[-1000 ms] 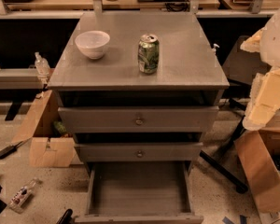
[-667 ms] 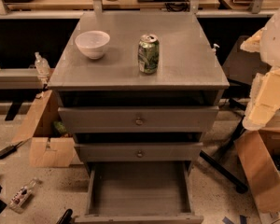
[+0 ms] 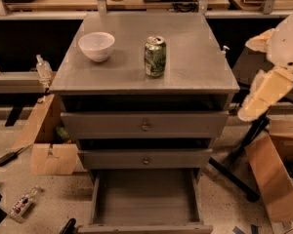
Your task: Place green can into bottom drawer
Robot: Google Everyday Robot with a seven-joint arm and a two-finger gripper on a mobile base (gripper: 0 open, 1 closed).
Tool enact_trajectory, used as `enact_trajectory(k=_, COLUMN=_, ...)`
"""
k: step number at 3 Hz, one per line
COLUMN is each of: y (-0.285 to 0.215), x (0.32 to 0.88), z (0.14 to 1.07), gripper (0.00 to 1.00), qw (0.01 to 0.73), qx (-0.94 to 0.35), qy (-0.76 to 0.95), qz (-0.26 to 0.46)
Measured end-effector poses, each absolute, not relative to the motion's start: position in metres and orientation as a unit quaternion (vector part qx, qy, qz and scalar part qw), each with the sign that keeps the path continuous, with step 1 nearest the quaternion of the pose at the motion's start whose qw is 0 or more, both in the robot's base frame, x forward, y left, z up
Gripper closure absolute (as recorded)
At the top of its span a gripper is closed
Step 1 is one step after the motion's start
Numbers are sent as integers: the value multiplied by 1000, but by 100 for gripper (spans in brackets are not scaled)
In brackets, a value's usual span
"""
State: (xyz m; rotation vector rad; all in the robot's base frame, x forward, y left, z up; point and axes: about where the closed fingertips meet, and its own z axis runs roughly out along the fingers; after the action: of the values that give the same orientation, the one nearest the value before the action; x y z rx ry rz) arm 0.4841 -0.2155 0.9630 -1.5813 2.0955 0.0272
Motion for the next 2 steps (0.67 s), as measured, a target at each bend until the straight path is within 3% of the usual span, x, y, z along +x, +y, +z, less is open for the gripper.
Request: enact_trajectory(k=2, y=-202, x=591, z=987, gripper=0, qw=510, qx=-478, qy=708, qz=95)
